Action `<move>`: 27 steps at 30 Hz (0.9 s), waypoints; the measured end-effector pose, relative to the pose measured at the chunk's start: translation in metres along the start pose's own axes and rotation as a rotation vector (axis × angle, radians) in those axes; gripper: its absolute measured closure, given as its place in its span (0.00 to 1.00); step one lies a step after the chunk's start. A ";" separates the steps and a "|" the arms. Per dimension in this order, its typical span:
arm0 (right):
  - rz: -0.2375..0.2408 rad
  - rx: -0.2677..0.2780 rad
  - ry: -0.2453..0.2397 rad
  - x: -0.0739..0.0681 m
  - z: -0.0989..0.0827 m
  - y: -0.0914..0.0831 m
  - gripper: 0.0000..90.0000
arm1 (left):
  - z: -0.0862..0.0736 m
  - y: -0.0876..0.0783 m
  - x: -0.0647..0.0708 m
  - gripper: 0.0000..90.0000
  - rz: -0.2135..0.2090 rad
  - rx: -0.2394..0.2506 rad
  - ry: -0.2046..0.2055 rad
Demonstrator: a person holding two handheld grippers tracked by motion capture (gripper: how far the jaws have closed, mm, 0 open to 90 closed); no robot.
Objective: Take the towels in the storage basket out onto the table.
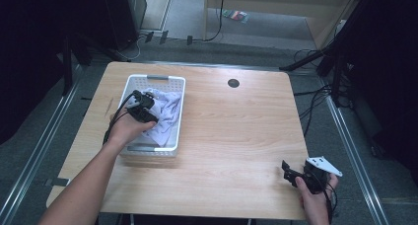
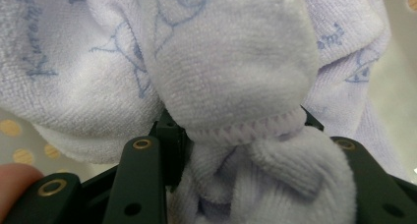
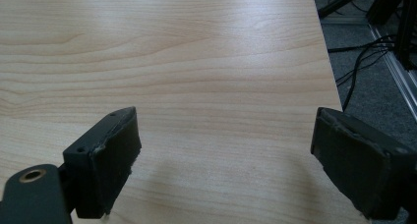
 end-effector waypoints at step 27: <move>0.003 -0.001 0.004 0.000 0.000 0.000 0.13 | 0.014 -0.095 -0.022 0.62 -0.005 0.139 -0.018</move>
Point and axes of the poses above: each handheld gripper's, and its own axes: y roughly forward along the jaws, z roughly out of its top, x roughly to its right, the point moved 6 cm from there along y, roughly forward along the jaws, and after that the axes turned 13 degrees about -x, right-handed, at the moved point
